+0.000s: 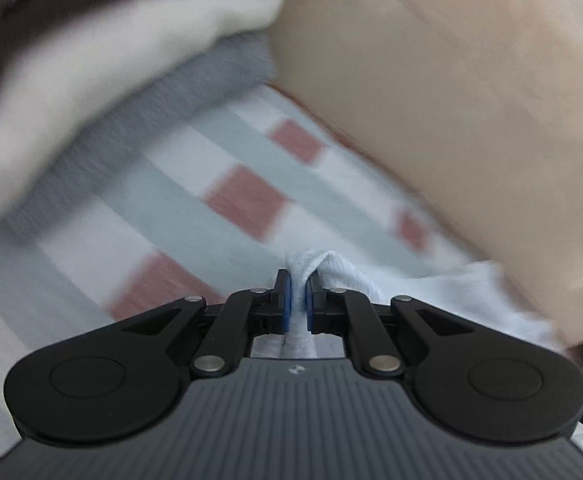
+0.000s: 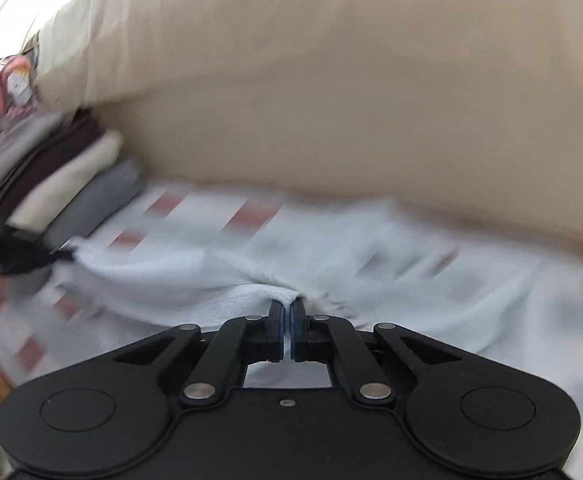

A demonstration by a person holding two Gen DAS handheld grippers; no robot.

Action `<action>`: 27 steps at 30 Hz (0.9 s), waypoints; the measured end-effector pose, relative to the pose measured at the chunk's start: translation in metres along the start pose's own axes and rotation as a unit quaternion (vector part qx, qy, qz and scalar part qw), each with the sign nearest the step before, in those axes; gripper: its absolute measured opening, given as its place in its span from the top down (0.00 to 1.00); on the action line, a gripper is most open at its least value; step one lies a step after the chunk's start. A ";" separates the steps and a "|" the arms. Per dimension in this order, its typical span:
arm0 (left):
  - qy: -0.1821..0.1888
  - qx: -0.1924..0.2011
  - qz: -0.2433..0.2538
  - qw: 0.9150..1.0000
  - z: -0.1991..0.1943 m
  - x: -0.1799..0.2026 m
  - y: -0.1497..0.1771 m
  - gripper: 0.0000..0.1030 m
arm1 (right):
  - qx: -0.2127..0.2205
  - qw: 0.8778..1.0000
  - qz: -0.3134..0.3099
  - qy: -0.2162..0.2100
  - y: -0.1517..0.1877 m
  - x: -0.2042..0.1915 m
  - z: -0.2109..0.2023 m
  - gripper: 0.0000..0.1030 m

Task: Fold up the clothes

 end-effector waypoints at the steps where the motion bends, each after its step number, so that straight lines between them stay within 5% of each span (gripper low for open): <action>1: 0.022 -0.005 0.003 1.000 -0.003 0.008 0.002 0.93 | 0.018 1.000 0.006 0.021 -0.009 0.013 -0.020 0.97; 3: 0.061 -0.016 0.012 0.998 -0.007 0.024 0.005 0.93 | 0.050 0.997 0.025 0.053 -0.023 0.036 -0.055 0.97; 5: 0.062 -0.028 0.038 0.997 -0.002 0.038 0.009 0.93 | 0.049 0.995 0.033 0.074 -0.026 0.051 -0.067 0.97; 10: 0.000 -0.065 0.091 0.994 0.026 0.048 0.023 0.93 | 0.008 0.992 0.047 0.116 -0.007 0.072 -0.038 0.97; 18: -0.079 -0.024 0.164 0.983 0.018 0.041 0.020 0.93 | -0.005 0.992 0.074 0.103 -0.007 0.092 0.024 0.97; 21: -0.086 -0.028 0.243 0.966 0.011 0.054 0.034 0.93 | -0.009 0.992 0.084 0.092 -0.018 0.096 0.048 0.97; 25: -0.066 -0.090 0.347 0.931 0.024 0.074 0.076 0.79 | -0.012 0.993 0.092 0.079 -0.034 0.107 0.068 0.97; 27: -0.072 -0.104 0.368 0.921 0.038 0.081 0.089 0.70 | -0.008 0.993 0.089 0.079 -0.039 0.109 0.069 0.97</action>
Point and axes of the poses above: each gripper's, at about its wrist camera, not at the fingertips, and z roughly the way its jaws point, x to its right, y to its underside, the point moved 7 cm from there along z, roughly the way its jaws point, and after that the axes turned 8 degrees about -x, right-handed, at the moved point
